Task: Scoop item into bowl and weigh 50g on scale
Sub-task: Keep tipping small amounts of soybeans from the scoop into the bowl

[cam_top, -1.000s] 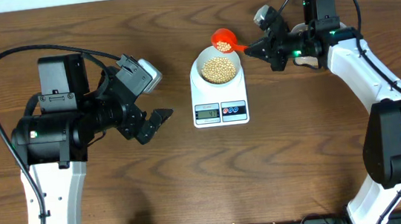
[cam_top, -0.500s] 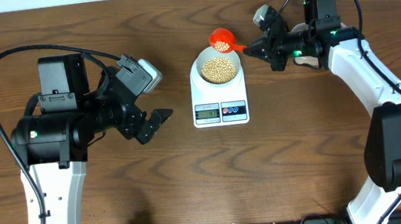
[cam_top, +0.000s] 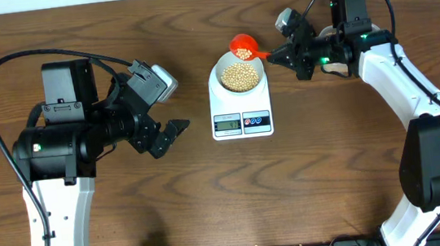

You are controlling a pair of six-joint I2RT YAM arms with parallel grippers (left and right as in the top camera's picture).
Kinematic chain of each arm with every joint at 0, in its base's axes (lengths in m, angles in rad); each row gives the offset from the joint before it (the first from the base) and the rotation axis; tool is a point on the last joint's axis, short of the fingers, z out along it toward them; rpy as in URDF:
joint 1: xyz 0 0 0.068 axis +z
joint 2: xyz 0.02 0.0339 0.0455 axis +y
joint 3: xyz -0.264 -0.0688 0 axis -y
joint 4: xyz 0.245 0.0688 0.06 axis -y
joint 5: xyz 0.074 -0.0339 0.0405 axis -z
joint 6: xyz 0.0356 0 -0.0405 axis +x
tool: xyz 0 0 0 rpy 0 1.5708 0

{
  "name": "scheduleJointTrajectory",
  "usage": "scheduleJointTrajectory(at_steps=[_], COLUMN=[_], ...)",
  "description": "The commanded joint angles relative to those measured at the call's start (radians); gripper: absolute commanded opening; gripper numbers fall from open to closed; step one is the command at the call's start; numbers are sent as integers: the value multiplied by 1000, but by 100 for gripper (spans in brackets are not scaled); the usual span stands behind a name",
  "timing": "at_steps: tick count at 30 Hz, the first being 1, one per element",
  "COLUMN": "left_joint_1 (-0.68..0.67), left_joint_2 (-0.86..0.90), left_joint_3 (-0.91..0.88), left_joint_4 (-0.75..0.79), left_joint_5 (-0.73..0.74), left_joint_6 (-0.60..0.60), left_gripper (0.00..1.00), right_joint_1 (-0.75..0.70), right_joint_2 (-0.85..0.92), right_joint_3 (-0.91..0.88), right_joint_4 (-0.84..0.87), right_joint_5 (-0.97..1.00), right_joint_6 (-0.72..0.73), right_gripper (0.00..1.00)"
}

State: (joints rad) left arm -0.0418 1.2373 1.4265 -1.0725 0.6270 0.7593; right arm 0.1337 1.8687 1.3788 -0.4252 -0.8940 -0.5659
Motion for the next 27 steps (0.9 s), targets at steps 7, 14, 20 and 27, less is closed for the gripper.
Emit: scheduleJointTrajectory(at_steps=[7, 14, 20, 27], left_joint_1=[4, 4, 4, 4], left_joint_2=[-1, -1, -1, -1], left_joint_3=[18, 18, 18, 18], left_joint_4=[0, 0, 0, 0], left_joint_5=[16, 16, 16, 16], left_joint_6=[-2, -2, -2, -2], left_gripper=[98, 98, 98, 98], right_joint_1=[5, 3, 1, 1], right_joint_2=[-33, -45, -58, -58], right_joint_3=[-6, -8, -11, -12], right_joint_4=[10, 11, 5, 3], right_joint_5=[-95, -83, -49, -24], right_joint_6=[-19, -19, -34, -34], right_gripper=[1, 1, 1, 1])
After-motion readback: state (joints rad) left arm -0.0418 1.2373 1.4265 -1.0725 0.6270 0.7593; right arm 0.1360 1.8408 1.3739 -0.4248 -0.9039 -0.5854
